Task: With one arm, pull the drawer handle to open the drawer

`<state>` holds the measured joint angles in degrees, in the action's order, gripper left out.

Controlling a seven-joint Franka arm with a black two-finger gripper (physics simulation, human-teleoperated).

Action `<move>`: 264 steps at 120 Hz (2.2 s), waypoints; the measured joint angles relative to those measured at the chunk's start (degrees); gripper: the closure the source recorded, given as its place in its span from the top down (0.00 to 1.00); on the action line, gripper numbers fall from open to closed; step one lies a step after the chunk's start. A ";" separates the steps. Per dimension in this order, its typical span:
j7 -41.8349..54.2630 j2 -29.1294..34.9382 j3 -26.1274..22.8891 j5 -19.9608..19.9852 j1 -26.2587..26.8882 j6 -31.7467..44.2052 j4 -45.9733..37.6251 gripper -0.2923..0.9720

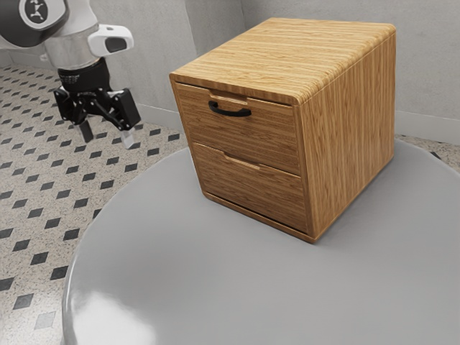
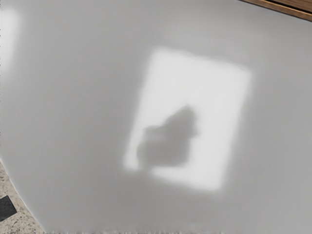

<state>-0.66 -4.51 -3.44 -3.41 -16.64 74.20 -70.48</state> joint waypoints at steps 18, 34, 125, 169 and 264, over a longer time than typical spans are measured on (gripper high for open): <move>-0.03 0.01 0.07 0.80 -0.42 -0.25 0.17 0.77; -0.08 2.23 -0.49 2.74 -0.90 -0.38 10.17 0.77; -0.30 24.52 -6.86 3.99 -0.06 20.20 -36.18 0.77; 23.16 26.87 -10.18 2.21 0.99 33.89 -41.62 0.77; 73.45 27.50 -10.72 -3.24 3.95 46.57 -44.13 0.77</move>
<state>72.78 22.98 -14.15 -6.65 -12.69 120.77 -114.61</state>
